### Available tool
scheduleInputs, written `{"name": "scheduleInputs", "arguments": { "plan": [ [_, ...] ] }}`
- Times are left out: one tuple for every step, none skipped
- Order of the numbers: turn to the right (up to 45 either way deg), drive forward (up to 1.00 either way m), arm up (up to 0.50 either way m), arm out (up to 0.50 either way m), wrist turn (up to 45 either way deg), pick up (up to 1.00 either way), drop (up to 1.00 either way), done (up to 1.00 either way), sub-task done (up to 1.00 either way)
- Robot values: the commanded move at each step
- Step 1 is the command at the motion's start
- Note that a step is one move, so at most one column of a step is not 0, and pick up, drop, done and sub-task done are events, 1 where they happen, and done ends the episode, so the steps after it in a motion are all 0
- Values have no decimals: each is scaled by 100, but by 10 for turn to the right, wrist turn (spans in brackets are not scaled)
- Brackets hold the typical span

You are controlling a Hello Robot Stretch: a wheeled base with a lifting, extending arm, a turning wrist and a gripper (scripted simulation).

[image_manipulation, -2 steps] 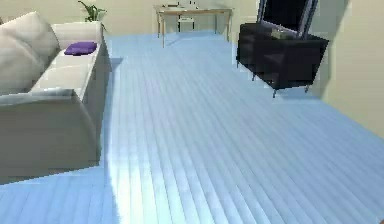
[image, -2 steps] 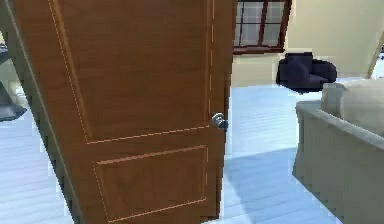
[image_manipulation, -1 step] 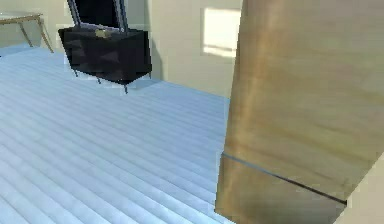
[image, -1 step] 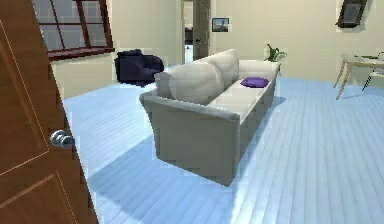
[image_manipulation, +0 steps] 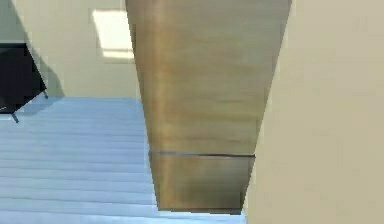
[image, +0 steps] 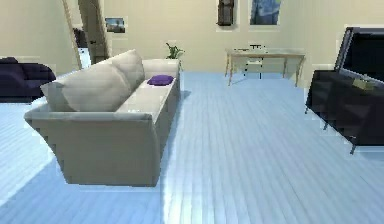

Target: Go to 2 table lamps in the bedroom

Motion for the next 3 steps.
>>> {"name": "scheduleInputs", "arguments": {
  "plan": [
    [0,25,0,0,0,0,0,0,0],
    [-450,0,0,0,0,0,0,0,0],
    [-450,0,0,0,0,0,0,0,0]
  ]
}}
